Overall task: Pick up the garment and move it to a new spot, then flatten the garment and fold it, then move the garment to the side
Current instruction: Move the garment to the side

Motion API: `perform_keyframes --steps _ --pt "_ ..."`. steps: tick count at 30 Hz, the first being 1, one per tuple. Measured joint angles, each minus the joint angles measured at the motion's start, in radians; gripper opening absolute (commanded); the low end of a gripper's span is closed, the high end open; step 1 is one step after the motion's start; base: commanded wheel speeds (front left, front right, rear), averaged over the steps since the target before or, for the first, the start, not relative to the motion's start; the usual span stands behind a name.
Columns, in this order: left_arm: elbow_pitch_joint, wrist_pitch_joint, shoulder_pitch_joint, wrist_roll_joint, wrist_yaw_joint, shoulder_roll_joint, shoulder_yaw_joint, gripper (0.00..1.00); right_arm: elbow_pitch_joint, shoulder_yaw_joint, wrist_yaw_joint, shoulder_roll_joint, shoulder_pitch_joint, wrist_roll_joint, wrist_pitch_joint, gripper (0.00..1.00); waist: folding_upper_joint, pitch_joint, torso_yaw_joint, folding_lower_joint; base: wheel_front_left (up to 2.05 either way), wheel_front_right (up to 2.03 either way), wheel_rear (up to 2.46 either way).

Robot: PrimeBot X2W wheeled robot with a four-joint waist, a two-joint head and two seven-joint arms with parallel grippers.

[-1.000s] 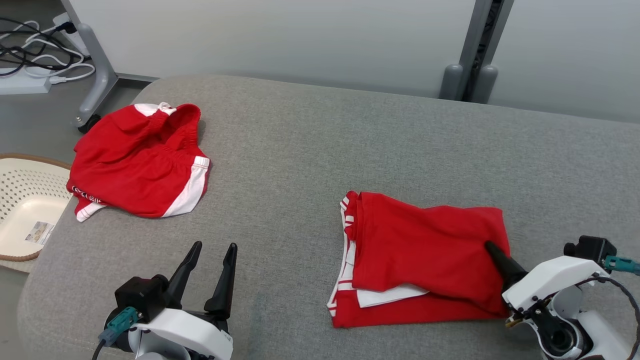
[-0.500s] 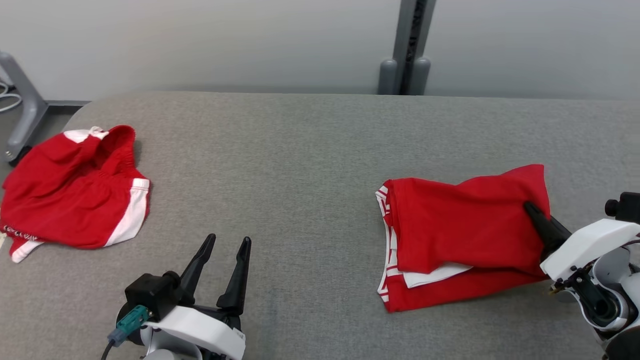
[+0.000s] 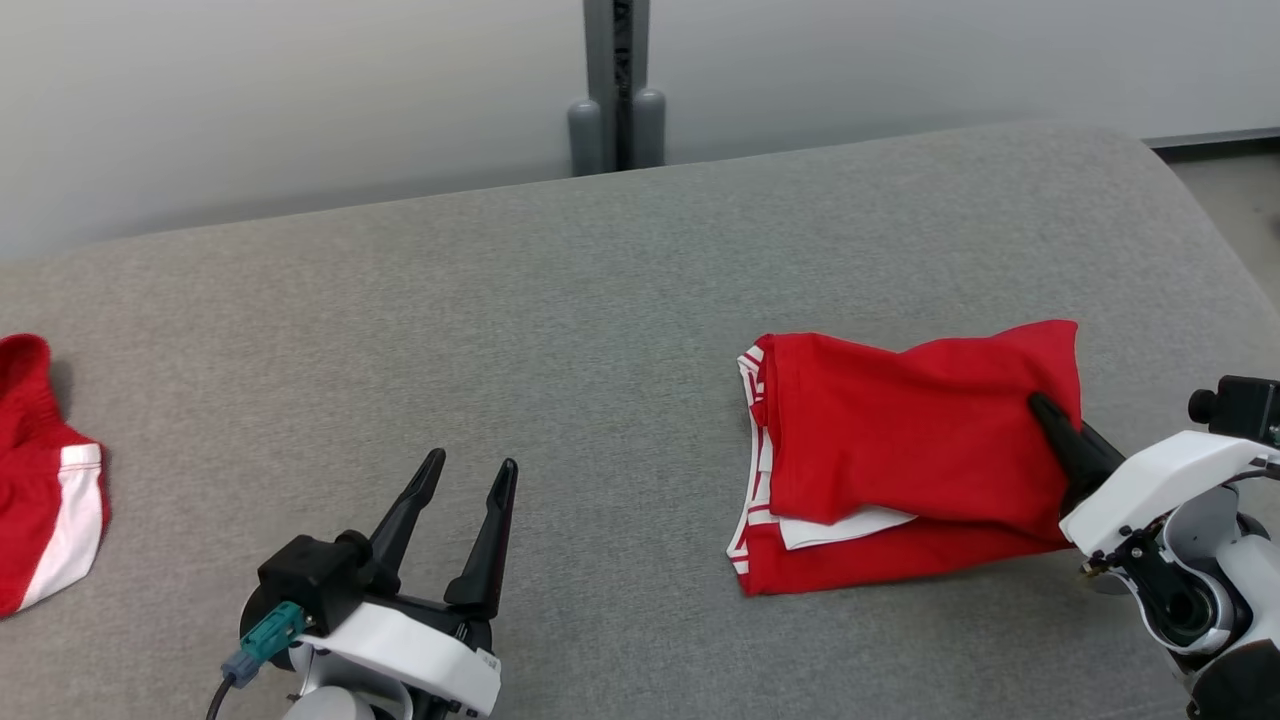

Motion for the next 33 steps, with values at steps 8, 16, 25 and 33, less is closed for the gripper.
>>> perform_keyframes --steps 8,16,25,33 --pt "-0.002 0.0 -0.02 0.015 -0.007 -0.002 -0.009 1.0 0.006 0.038 0.0 -0.02 -0.052 0.007 -0.017 0.0 0.0 0.026 -0.092 0.0 0.0 0.0 0.0" --pt "-0.011 0.007 -0.054 0.023 -0.011 0.01 -0.016 1.0 0.067 0.089 0.0 -0.095 -0.195 -0.027 0.008 0.0 0.0 0.081 -0.111 0.0 0.0 0.0 0.0" --pt "-0.031 0.021 -0.096 0.03 -0.012 0.035 -0.015 1.0 0.176 0.125 0.0 -0.161 -0.357 -0.065 -0.012 0.0 0.0 0.162 -0.101 0.0 0.0 0.0 0.0" --pt "-0.046 0.031 -0.117 0.033 -0.011 0.05 -0.014 1.0 0.322 0.127 0.0 -0.182 -0.457 -0.091 -0.06 0.0 0.0 0.218 -0.081 0.0 0.0 0.0 0.0"
